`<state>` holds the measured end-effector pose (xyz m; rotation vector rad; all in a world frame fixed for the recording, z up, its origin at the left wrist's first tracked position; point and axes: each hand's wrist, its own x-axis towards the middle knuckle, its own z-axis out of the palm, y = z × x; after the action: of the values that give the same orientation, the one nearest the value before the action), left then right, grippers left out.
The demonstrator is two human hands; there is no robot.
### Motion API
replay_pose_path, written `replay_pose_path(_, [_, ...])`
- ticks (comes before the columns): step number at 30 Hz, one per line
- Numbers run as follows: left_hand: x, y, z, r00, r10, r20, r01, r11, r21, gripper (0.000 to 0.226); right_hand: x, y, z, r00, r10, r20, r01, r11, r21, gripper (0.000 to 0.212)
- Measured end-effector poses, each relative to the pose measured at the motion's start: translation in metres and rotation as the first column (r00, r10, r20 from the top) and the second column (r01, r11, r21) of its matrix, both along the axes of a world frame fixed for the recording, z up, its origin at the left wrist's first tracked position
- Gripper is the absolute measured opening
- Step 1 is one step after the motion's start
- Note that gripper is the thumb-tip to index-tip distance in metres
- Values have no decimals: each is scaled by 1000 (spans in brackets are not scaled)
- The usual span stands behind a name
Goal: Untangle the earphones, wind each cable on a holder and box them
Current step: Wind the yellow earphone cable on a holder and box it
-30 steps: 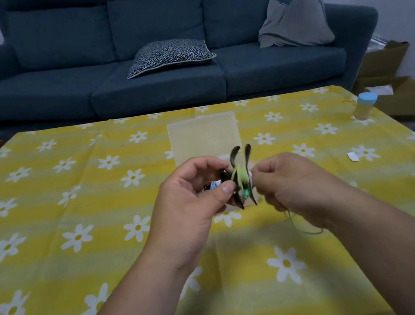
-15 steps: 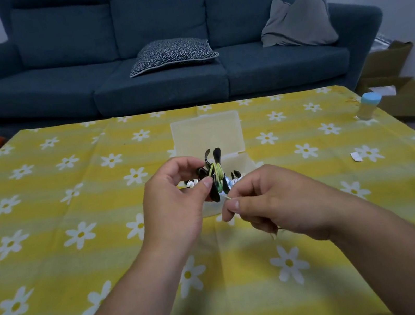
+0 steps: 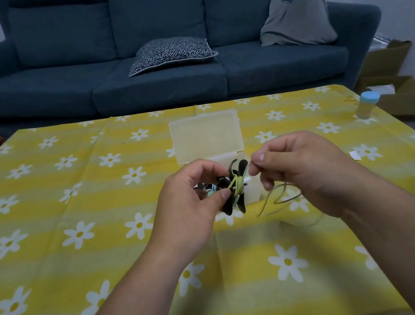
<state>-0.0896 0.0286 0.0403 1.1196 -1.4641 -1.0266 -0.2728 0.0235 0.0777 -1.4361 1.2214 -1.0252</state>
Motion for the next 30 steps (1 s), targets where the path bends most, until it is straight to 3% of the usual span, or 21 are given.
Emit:
replay_pose_path(3, [1, 1, -1, 999, -53, 3, 53, 998, 30, 33, -8, -4, 0, 996, -85, -19, 85, 996, -27, 26])
replay_pose_path(8, [-2, 6, 2, 972, -201, -121, 214, 971, 105, 28, -13, -6, -2, 972, -219, -88, 216, 976, -39, 24])
replay_pose_path(13, [-2, 8, 7, 935, -212, -284, 254, 960, 121, 24, -5, -8, -11, 976, -203, -83, 209, 975, 73, 23])
replay_pose_path(16, [-2, 6, 7, 899, -115, -423, 199, 967, 160, 31, 7, -2, -19, 997, -79, -24, 82, 978, 192, 21])
replay_pose_path(20, [-1, 3, 9, 864, 57, -500, 59, 975, 213, 23, 21, 5, -25, 998, 60, 32, -66, 965, 254, 28])
replay_pose_path(26, [4, 1, 7, 881, 177, -438, -88, 972, 217, 23, 22, 8, -25, 947, 235, -218, -192, 960, 201, 21])
replay_pose_path(30, [5, 1, 6, 891, 217, -399, -149, 969, 194, 24, 22, 9, -20, 948, 219, -232, -187, 970, 153, 23])
